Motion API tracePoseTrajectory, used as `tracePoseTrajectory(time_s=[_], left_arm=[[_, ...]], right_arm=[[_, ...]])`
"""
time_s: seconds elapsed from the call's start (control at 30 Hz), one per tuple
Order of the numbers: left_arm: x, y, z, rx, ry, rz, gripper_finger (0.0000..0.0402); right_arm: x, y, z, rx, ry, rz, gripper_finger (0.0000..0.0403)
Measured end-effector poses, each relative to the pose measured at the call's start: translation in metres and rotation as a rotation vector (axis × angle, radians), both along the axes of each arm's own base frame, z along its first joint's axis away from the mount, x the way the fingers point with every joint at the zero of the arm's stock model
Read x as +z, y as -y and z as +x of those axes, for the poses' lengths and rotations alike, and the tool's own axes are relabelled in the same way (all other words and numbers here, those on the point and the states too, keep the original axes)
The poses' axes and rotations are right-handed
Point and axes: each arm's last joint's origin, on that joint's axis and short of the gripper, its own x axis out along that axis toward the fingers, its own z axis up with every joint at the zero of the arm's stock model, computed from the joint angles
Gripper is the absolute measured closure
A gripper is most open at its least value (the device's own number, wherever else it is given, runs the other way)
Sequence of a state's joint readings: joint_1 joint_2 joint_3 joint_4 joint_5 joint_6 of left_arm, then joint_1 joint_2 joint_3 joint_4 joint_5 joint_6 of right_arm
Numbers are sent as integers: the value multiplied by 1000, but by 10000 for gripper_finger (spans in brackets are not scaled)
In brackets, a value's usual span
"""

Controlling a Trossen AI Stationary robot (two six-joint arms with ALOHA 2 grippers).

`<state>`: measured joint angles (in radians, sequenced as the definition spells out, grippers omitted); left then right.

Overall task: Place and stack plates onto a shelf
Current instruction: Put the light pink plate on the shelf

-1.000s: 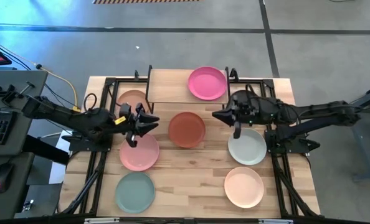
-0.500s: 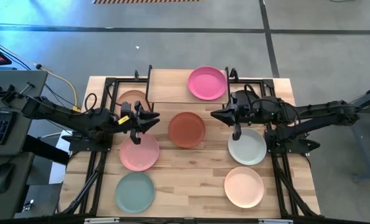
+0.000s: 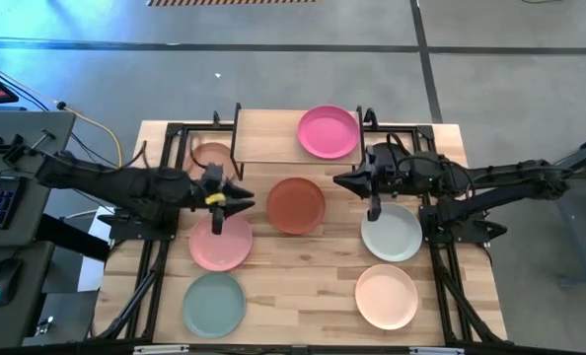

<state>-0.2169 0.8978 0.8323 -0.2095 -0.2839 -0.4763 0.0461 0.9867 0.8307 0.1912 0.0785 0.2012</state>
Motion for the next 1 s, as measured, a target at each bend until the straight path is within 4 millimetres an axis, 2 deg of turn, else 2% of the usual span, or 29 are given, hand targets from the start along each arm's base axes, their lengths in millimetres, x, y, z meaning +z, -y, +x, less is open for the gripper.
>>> tracePoseTrajectory(time_s=[0.13,0.3,0.4,0.57,0.67,0.8,0.9,1.0], left_arm=[[-3,1,-3,45,-246,-173,284],[-26,13,-7,56,-468,-410,284],[-39,23,-9,67,-545,-457,284],[-65,37,-11,167,-495,-507,284],[-86,42,-9,205,-463,-621,284],[-113,46,-5,207,-505,-745,284],[-115,52,3,166,-491,-776,284],[-110,61,10,102,-435,-808,284]], right_arm=[[-1,3,0,-14,-11,4,403],[-3,5,0,-64,-30,34,403],[-4,5,0,-74,-40,34,403],[-5,5,0,-74,-48,36,403],[-6,5,0,-74,-58,35,403],[-7,5,0,-75,-73,34,403],[-8,5,0,-75,-82,34,403],[-9,5,0,-75,-90,33,403]])
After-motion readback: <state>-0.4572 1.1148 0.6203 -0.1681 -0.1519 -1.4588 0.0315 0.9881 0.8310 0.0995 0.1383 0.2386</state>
